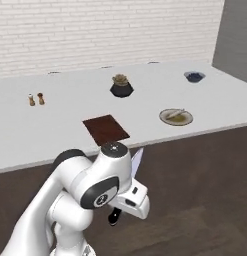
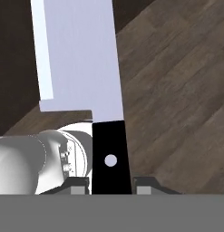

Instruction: Pick up the knife from the drawer and place it on the cutting board. Then place the meat from the plate to the cutting board.

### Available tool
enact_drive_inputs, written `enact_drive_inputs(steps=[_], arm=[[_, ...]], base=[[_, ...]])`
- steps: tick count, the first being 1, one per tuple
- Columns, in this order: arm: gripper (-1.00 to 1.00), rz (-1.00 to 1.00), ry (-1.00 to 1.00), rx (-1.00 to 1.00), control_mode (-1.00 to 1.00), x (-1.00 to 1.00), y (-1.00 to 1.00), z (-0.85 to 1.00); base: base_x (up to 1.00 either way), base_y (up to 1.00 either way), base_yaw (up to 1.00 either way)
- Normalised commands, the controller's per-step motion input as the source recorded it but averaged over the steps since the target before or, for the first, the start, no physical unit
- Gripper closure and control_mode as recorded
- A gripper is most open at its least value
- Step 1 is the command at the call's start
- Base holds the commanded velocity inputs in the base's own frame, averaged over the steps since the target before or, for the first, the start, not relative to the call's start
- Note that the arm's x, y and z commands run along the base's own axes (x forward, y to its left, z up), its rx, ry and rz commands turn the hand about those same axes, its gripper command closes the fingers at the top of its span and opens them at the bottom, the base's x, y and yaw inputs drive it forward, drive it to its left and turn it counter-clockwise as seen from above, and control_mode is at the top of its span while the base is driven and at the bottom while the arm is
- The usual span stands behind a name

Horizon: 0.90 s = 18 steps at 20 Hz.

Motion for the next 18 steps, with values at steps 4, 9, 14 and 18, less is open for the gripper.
enact_drive_inputs(steps=[4,9,14,18], arm=[[1.00,0.00,0.00,0.00,1.00,0.00,0.00,0.00],[1.00,0.00,0.00,0.00,1.00,0.00,0.00,0.00],[1.00,0.00,0.00,0.00,1.00,0.00,0.00,0.00],[1.00,0.00,0.00,0.00,1.00,0.00,0.00,0.00]], base=[[0.16,-1.00,0.46],[0.18,-0.68,0.30],[0.30,-0.25,0.28],[0.24,-0.45,0.24]])
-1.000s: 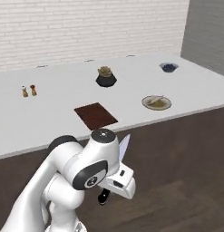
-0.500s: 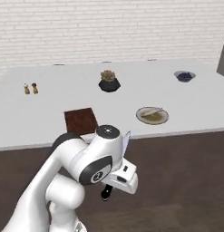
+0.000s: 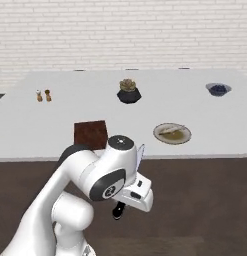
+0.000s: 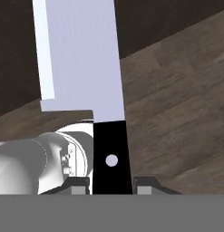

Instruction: Pick up the knife from the drawer and place it on the cutting board. Then place the meat from the plate to the cutting board.

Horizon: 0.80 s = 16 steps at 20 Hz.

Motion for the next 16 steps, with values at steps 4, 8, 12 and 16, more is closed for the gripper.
enact_drive_inputs(steps=[4,8,12,16], arm=[[1.00,0.00,0.00,0.00,1.00,0.00,0.00,0.00],[1.00,0.00,0.00,0.00,1.00,0.00,0.00,0.00],[1.00,0.00,0.00,0.00,1.00,0.00,0.00,0.00],[1.00,0.00,0.00,0.00,1.00,0.00,0.00,0.00]], base=[[0.50,-0.47,0.17],[0.51,-0.39,0.18],[0.49,-0.18,0.21],[0.47,-0.07,0.22]])
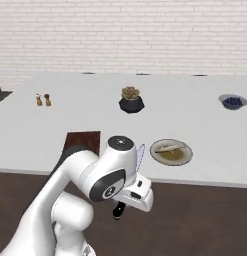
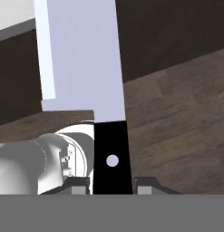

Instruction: Pick up the knife from the drawer and place it on the cutting board. Then place the meat from the plate to the cutting board.

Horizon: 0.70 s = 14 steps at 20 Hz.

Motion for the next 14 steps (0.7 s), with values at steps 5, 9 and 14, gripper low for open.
enact_drive_inputs(steps=[5,9,14], arm=[[1.00,0.00,0.00,0.00,1.00,0.00,0.00,0.00],[1.00,0.21,0.05,-0.01,-1.00,0.09,0.17,0.00],[1.00,0.37,0.01,-0.04,-1.00,0.83,0.37,0.05]], base=[[0.10,-0.03,0.21],[0.00,0.01,0.03],[0.00,0.00,0.00]])
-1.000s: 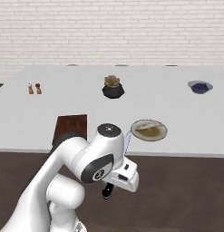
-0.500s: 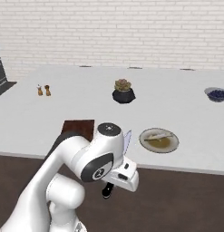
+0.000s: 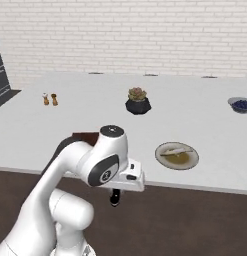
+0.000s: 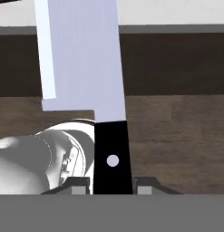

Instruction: Pick up the knife from the drawer and place it on the cutting board. Then place the meat from the plate to the cutting board.

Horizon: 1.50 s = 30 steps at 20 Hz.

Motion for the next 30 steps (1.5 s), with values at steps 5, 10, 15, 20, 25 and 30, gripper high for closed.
enact_drive_inputs(steps=[5,10,15,20,25,30], arm=[[1.00,0.34,0.00,-0.03,-1.00,1.00,0.54,0.05],[1.00,0.21,0.01,0.00,-1.00,1.00,0.63,-0.01],[1.00,0.06,0.13,-0.01,-1.00,1.00,0.78,-0.16],[1.00,-0.03,0.20,-0.03,-1.00,0.88,0.54,-0.21],[1.00,-0.08,0.14,-0.02,-1.00,0.71,0.27,-0.41],[1.00,-0.10,0.05,-0.02,-1.00,0.26,0.37,-0.41]], base=[[0.00,0.00,0.00],[0.00,0.00,0.00],[0.00,0.00,0.00],[0.00,0.00,0.00],[0.00,0.00,0.00],[0.00,0.00,0.00]])
